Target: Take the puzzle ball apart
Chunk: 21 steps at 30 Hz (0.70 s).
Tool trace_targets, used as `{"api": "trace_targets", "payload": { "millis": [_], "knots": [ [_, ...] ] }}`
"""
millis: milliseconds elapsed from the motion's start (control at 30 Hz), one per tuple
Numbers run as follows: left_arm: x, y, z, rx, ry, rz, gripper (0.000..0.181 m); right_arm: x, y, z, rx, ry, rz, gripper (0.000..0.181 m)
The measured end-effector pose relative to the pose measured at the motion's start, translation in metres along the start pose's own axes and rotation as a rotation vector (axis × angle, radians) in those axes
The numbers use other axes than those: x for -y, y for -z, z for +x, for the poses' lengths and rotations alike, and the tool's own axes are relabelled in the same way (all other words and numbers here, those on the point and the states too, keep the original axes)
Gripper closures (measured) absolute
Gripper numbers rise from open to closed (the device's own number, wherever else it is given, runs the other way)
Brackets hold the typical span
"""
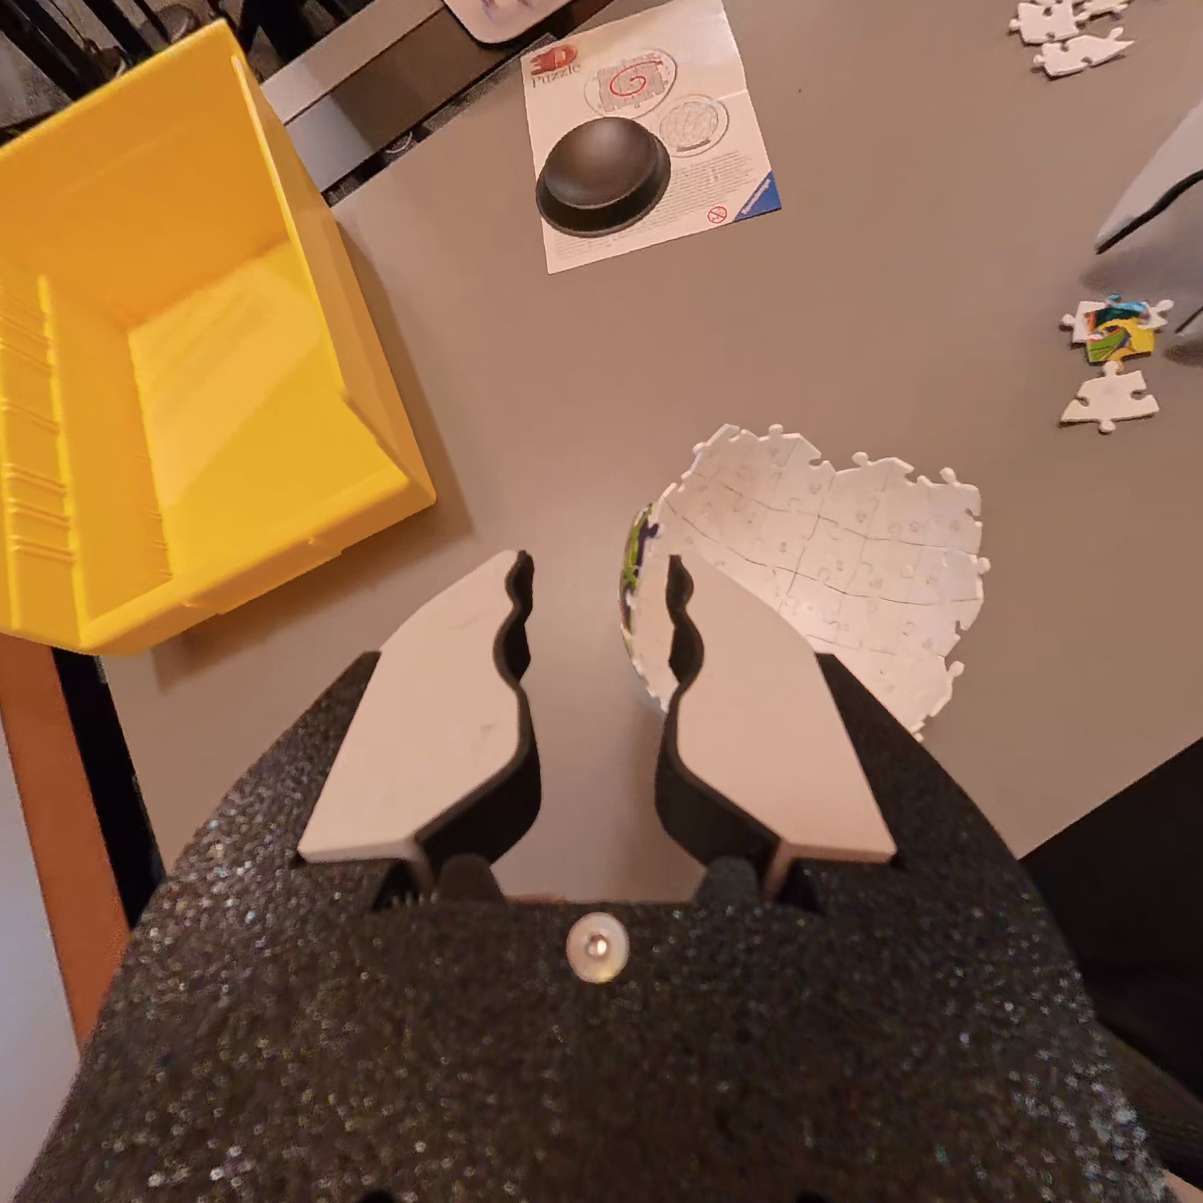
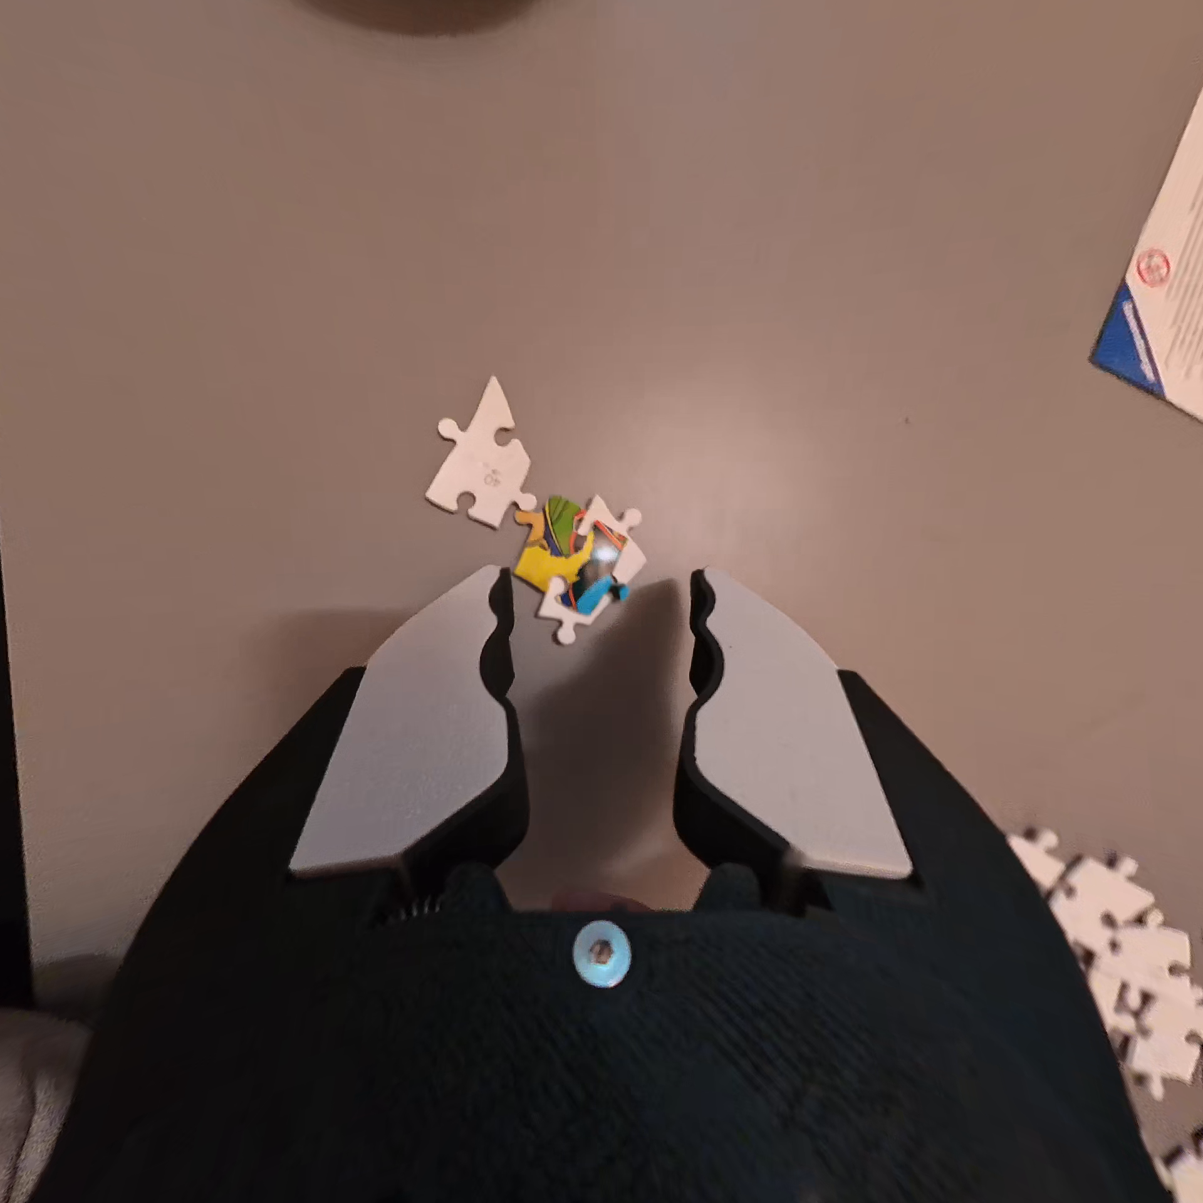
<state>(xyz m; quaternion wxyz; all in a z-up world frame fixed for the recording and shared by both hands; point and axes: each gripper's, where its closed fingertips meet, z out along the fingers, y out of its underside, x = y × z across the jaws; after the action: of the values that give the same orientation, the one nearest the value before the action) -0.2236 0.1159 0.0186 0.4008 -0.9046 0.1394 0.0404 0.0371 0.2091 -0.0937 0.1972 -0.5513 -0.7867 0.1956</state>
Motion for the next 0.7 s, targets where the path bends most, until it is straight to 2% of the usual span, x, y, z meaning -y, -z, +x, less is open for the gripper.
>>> {"api": "trace_targets", "payload": {
  "millis": [33, 167, 267, 400, 600, 700],
  "knots": [
    [0.001, 0.000, 0.002, -0.002, -0.008, -0.001, 0.142, 0.001, -0.003, -0.002, 0.010, 0.024, 0.004, 0.129],
    [0.004, -0.001, 0.006, -0.014, -0.019, 0.004, 0.142, -0.002, -0.008, 0.001, 0.015, 0.035, -0.027, 0.128],
    [0.005, -0.003, 0.006, -0.019, -0.015, 0.007, 0.143, -0.004, -0.009, 0.001, 0.050, 0.016, -0.038, 0.146],
    [0.004, -0.004, 0.005, -0.018, -0.013, 0.002, 0.143, -0.006, -0.008, 0.000, 0.048, 0.003, -0.029, 0.146],
    [0.009, -0.001, 0.009, -0.010, -0.035, 0.010, 0.143, 0.001, 0.006, 0.008, -0.111, 0.181, -0.032, 0.145],
    [0.010, -0.001, 0.011, -0.011, -0.043, 0.010, 0.143, 0.000, 0.015, 0.008, -0.138, 0.177, -0.031, 0.145]
  ]
}}
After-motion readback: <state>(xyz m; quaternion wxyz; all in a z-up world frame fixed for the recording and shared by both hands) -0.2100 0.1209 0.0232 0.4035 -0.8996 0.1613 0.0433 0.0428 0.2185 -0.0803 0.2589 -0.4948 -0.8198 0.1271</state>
